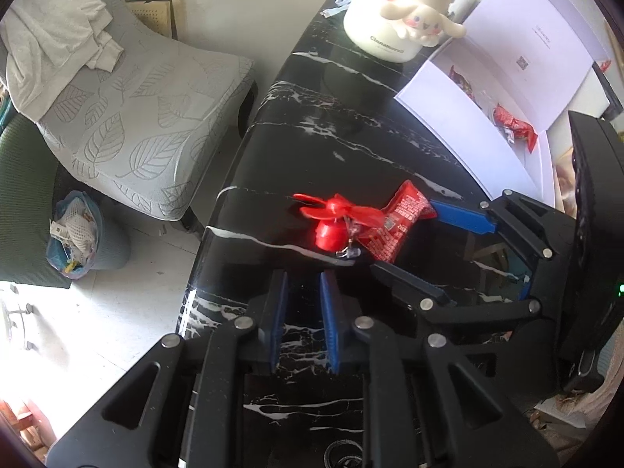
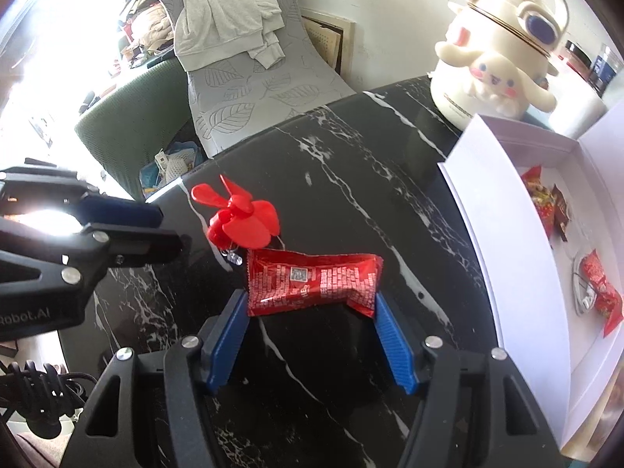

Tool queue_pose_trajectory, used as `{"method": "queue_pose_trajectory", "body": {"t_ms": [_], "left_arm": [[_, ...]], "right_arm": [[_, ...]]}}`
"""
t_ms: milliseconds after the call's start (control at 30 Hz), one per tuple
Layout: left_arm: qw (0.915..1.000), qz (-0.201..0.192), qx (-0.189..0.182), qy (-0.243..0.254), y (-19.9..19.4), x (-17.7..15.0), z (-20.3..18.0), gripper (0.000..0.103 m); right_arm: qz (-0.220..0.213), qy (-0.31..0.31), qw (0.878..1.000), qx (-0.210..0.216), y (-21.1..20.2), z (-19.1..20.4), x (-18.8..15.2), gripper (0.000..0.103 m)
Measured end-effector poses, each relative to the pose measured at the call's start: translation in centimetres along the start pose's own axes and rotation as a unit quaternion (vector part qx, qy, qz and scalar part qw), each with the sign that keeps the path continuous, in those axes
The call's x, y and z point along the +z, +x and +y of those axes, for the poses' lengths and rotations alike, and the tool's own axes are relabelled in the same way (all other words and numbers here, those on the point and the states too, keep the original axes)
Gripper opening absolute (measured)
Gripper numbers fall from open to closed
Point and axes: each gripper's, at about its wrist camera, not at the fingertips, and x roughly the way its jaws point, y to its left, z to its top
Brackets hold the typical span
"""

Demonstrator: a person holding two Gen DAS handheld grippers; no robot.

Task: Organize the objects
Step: 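Close the left gripper on the red fan while the right grasps the red candy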

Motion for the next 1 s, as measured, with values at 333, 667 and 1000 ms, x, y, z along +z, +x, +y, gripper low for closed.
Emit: {"method": "queue_pose_trajectory", "body": {"t_ms": [333,667,1000], "left_arm": [[0.9995,-0.016,-0.004,0.027,-0.3,0.9,-1.6,0.046],[0.998,-0.03,-0.028,0.047,2.2,1.8,-2.5,0.048],[0.9963,-0.048,-0.03,0.063,2.5,2.1,-2.8,0.038]], "right_arm": [[0.01,0.022,1.0,-0.011,-1.0,-1.4,-1.9,0.066],[-0.011,0.037,0.999,0.002,-1.9,-2.8,-2.9,0.066],[-0.017,0.042,0.999,-0.015,-1.3,-2.3,-2.0,0.081]]}}
